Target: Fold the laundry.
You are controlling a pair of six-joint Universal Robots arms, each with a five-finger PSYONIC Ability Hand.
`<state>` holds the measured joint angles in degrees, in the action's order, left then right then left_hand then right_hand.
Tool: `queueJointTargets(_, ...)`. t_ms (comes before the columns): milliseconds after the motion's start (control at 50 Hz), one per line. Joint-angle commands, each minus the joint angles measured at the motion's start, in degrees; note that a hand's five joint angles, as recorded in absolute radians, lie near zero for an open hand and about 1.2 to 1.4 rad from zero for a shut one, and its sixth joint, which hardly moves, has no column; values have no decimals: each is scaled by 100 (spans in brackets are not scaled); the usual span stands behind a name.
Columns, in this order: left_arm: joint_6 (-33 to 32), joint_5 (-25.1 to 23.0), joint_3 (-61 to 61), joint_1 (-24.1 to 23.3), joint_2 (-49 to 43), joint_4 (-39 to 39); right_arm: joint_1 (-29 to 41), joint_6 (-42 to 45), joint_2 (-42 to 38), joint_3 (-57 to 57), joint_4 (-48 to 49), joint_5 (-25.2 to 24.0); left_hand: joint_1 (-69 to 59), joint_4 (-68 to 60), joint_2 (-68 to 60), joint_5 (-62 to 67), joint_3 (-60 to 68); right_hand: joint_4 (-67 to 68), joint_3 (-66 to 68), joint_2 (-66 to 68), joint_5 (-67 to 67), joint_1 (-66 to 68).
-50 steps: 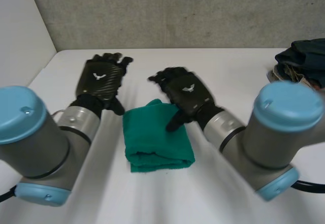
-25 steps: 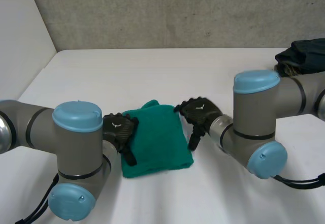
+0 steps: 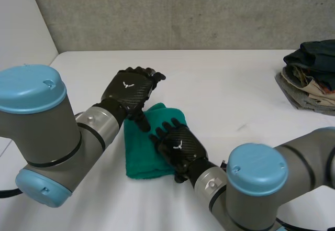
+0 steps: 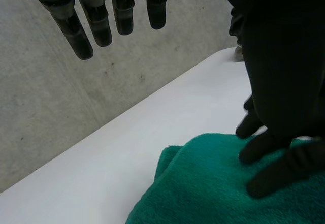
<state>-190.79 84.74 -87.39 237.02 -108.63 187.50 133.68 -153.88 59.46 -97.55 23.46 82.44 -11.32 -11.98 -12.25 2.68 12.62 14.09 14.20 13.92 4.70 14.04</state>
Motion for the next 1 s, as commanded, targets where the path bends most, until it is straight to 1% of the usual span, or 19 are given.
queueJointTargets(20,16,34,-33,-6,-18,-12,-17,33,-567,332,351,35,-125,-59,-31,-11,-5,726,714,742,664,730)
queueJointTargets(200,16,43,-50,-6,-18,-3,-26,165,-954,798,413,44,-125,-59,-31,-11,-5,1382,1371,1399,1321,1387)
queueJointTargets(380,16,52,-121,-15,-9,6,-26,147,-1129,1211,396,-35,-125,-59,-31,-11,-5,1433,1422,1449,1371,1438)
queueJointTargets(440,16,60,-129,-15,0,6,-35,138,-1261,1413,387,-35,-125,-59,-31,-11,-5,2388,2376,2404,2326,2392)
queueJointTargets(460,16,60,-129,-15,0,6,-44,121,-1314,1518,387,-44,-125,-59,-31,-11,-5,3858,3846,3874,3796,3862)
queueJointTargets(500,16,60,-121,-15,17,-3,-79,112,-1349,1615,396,-35,-125,-59,-31,-11,-5,5847,5836,5864,5786,5852)
queueJointTargets(520,16,60,-121,-15,17,-12,-114,103,-1358,1659,405,-35,-125,-59,-31,-11,-5,6584,6573,6600,6522,6589)
queueJointTargets(640,16,61,-112,-6,333,-12,-649,103,-1157,2178,405,79,-109,-42,-15,-27,-21,6591,6580,6608,6530,6596)
queueJointTargets(780,25,34,-86,-15,738,15,-1651,121,-621,2819,457,-96,-92,-25,2,-44,-38,6591,6580,6608,6530,6596)
queueJointTargets(820,33,25,-50,-24,817,15,-1897,77,-515,3004,536,-237,-92,-25,2,-44,-38,6591,6580,6608,6530,6596)
queueJointTargets(840,33,17,-42,-41,835,15,-2133,16,-410,3170,676,-429,-92,-25,2,-44,-38,6591,6580,6608,6530,6596)
queueJointTargets(900,25,8,-15,-85,879,15,-2495,-212,-313,3382,1001,-746,-92,-25,2,-44,-38,6591,6580,6608,6530,6596)
queueJointTargets(920,25,8,-6,-94,879,23,-2766,-457,-269,3548,1220,-904,-92,-25,2,-44,-38,6591,6580,6608,6530,6596)
queueJointTargets(980,16,-1,46,-226,888,23,-3206,-967,-198,3786,1511,-1081,-92,-25,2,-44,-38,6591,6580,6608,6530,6596)
queueJointTargets(1000,16,-1,64,-270,888,23,-3530,-1343,-163,3917,1686,-1177,-92,-25,2,-44,-38,6591,6580,6608,6530,6596)
